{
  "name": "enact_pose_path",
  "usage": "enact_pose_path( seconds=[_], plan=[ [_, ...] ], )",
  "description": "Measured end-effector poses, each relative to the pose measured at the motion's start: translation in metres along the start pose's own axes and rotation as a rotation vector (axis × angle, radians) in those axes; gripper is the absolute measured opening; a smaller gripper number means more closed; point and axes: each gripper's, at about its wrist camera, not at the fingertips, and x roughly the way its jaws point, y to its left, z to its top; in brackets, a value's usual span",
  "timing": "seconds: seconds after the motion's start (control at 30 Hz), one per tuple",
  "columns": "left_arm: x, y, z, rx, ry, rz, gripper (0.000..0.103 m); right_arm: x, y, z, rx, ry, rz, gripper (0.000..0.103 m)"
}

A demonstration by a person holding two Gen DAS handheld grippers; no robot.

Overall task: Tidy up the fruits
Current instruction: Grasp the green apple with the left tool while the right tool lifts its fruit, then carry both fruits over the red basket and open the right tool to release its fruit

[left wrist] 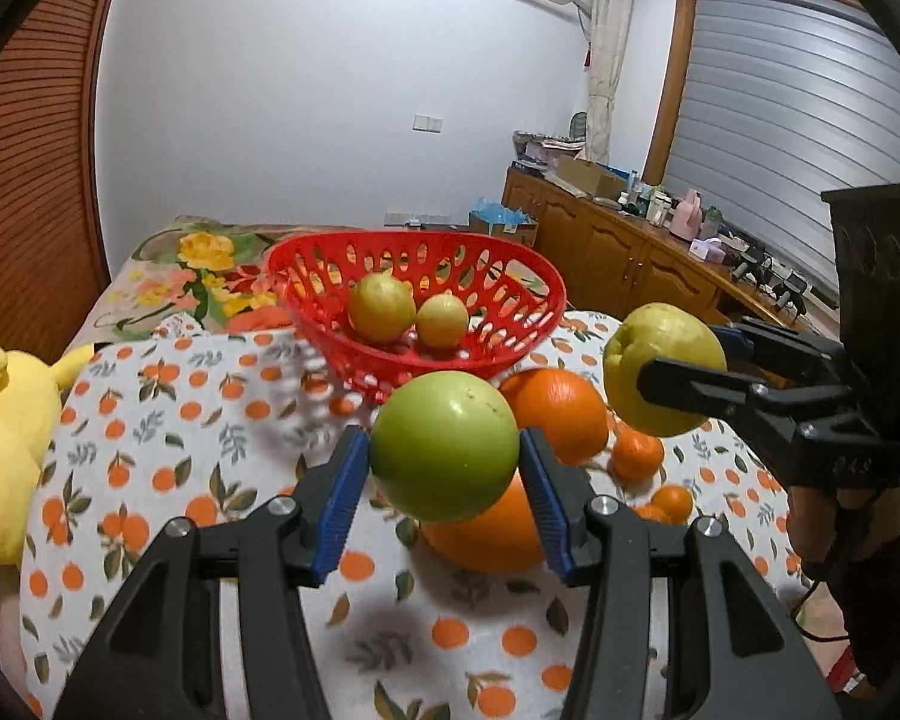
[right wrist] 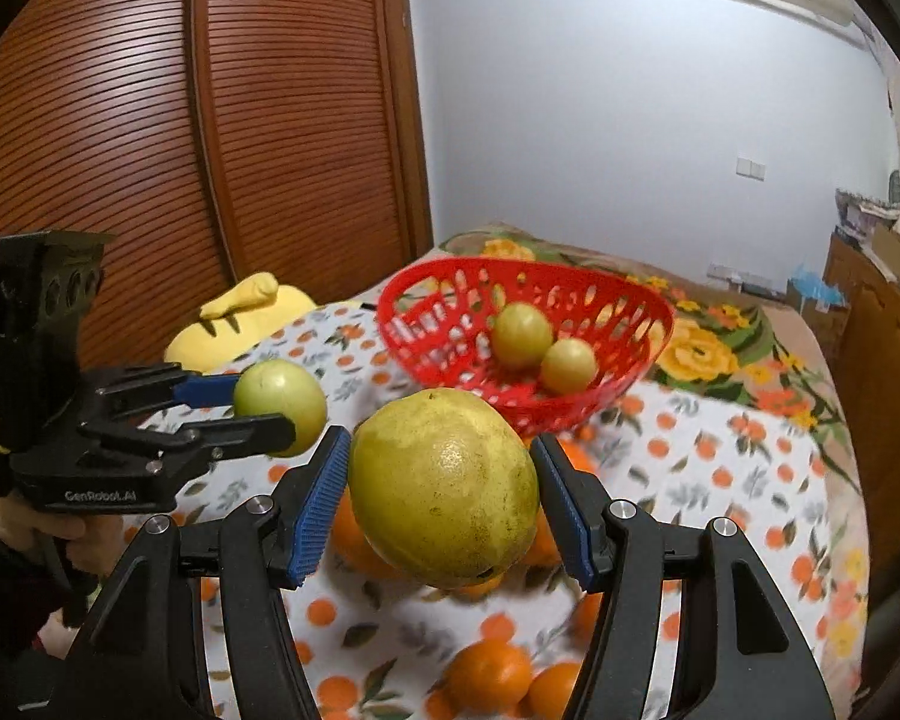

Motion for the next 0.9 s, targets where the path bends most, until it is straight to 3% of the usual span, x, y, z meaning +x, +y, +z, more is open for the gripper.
enact_pose_path(
  seconds=[0.5, 0.9],
  plan=[
    [0.027, 0.0, 0.035, 0.043, 0.004, 0.016, 0.05, 0.035, -0.027, 0.041, -0.031, 0.002, 0.004, 0.063],
    [0.044, 0.016, 0.053, 0.059, 0.012, 0.035, 0.05, 0.091, -0.036, 0.05, -0.084, 0.126, -0.001, 0.063]
  ],
)
